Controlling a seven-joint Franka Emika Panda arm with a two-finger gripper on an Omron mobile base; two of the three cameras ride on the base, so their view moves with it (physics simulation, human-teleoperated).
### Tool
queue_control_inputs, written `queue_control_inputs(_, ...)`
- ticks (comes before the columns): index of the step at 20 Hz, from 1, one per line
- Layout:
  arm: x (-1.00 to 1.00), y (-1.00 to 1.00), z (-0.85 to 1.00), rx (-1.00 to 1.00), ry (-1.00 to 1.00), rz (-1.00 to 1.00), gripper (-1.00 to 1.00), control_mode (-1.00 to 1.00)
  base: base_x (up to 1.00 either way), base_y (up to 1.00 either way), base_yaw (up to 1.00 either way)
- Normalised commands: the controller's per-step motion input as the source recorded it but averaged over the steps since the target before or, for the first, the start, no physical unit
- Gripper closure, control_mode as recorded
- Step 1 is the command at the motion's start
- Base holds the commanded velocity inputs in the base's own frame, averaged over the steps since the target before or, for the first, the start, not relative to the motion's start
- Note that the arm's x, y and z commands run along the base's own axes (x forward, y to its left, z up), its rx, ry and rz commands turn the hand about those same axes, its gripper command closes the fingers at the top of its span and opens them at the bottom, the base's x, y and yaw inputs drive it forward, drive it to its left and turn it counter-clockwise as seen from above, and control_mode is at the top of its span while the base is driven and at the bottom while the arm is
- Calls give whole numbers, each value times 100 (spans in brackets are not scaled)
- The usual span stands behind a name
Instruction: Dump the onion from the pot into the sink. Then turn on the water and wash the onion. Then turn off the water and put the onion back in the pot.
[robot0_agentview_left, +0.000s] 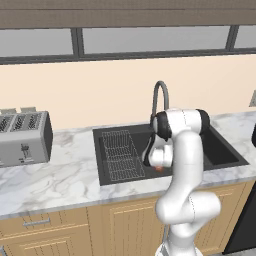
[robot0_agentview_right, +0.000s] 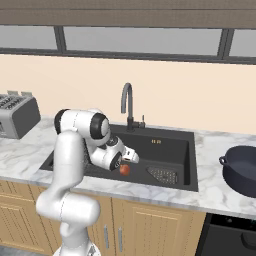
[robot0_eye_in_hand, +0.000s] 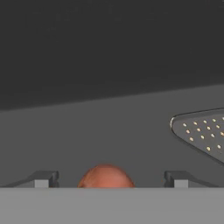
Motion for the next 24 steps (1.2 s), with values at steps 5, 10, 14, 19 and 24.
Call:
queue_control_inputs(5, 0, -31, 42, 2, 5, 0, -100, -100, 0, 0, 0)
queue_control_inputs(10, -11, -34, 30, 1, -1, 1, -100, -100, 0, 0, 0)
queue_control_inputs(14, -28, -42, 13, 0, -9, 2, -100, -100, 0, 0, 0)
queue_control_inputs(19, -17, -53, 13, 0, -14, 6, -100, -100, 0, 0, 0)
queue_control_inputs(24, -34, -59, 13, 0, -15, 9, -100, -100, 0, 0, 0)
